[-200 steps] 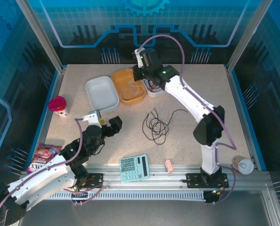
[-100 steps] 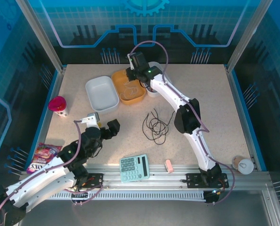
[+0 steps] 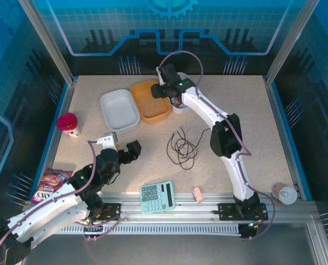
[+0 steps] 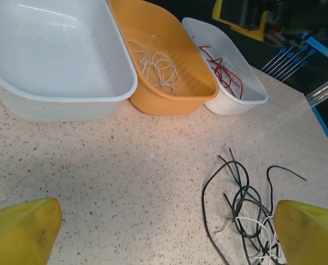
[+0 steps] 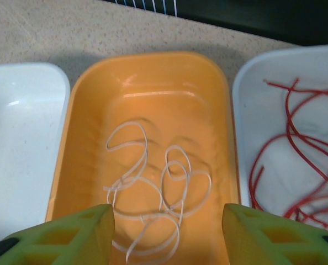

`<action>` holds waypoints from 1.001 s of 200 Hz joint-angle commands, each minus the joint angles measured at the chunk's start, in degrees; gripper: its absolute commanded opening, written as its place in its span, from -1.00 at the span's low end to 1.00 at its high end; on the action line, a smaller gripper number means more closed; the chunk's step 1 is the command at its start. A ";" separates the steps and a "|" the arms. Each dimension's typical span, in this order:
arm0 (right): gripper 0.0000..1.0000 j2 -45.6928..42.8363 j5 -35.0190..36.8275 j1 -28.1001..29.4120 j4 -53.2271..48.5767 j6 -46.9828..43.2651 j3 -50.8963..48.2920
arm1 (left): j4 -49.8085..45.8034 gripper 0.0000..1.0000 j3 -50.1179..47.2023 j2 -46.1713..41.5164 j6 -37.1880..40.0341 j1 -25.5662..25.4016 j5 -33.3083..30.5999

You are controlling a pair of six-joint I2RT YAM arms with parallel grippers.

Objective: Untangle the cables

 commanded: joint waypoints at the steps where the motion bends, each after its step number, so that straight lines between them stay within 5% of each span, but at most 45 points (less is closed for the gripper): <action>1: 0.14 -10.30 0.27 -0.98 1.94 1.18 -7.15 | -0.79 0.98 1.47 1.36 2.16 0.37 2.56; 91: 0.14 -40.28 2.11 -3.53 4.41 10.74 -49.38 | 2.21 0.98 6.73 14.69 4.64 0.44 12.31; 200: -0.05 -58.00 -3.84 -5.91 -1.04 21.25 -78.69 | 11.03 0.98 11.56 29.91 4.75 0.43 18.61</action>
